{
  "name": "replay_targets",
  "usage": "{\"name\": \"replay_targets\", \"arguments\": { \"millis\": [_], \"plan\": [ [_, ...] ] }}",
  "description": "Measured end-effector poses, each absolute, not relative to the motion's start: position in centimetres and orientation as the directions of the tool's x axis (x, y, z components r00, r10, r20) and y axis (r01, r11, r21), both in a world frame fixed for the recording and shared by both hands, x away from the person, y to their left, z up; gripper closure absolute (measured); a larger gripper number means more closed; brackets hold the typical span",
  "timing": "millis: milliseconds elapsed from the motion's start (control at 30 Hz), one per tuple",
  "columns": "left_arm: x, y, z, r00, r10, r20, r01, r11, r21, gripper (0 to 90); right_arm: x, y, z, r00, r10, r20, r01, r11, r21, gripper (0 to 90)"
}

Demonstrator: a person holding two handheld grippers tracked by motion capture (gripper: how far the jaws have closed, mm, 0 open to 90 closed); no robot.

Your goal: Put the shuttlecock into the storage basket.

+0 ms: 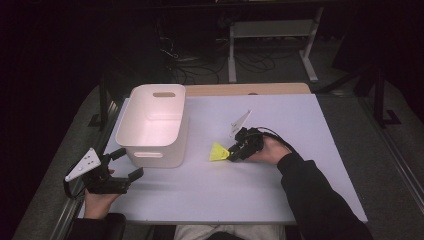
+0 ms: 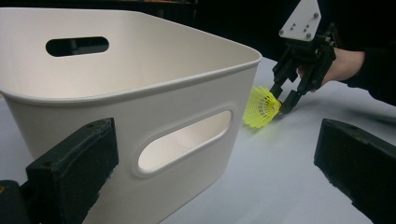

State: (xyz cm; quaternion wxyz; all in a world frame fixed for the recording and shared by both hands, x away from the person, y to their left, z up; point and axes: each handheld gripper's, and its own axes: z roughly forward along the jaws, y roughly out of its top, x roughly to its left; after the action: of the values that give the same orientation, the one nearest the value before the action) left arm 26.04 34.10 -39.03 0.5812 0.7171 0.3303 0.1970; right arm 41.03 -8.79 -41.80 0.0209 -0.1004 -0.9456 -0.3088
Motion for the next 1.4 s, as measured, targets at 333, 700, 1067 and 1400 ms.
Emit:
{"name": "replay_targets", "arguments": {
  "millis": [333, 700, 1067, 1400],
  "plan": [
    [26.0, 34.1, -39.0, 0.704, 0.703, -0.101, 0.245, -0.106, 0.964, 0.0, 41.0, -9.1, -40.3, -0.98, 0.181, 0.085, 0.197, 0.79, 0.581, 63.2],
    [26.0, 34.1, -39.0, 0.704, 0.703, -0.102, 0.245, -0.106, 0.964, 0.0, 41.0, -9.4, -38.7, -0.981, 0.182, 0.069, 0.187, 0.787, 0.587, 63.2],
    [26.0, 34.1, -39.0, 0.704, 0.703, -0.102, 0.245, -0.105, 0.964, 0.0, 41.0, -9.3, -37.2, -0.981, 0.186, 0.052, 0.18, 0.784, 0.595, 63.2],
    [26.0, 34.1, -39.0, 0.705, 0.702, -0.102, 0.245, -0.107, 0.964, 0.0, 41.0, -9.0, -36.0, -0.982, 0.183, 0.037, 0.168, 0.781, 0.601, 63.2]
  ]
}}
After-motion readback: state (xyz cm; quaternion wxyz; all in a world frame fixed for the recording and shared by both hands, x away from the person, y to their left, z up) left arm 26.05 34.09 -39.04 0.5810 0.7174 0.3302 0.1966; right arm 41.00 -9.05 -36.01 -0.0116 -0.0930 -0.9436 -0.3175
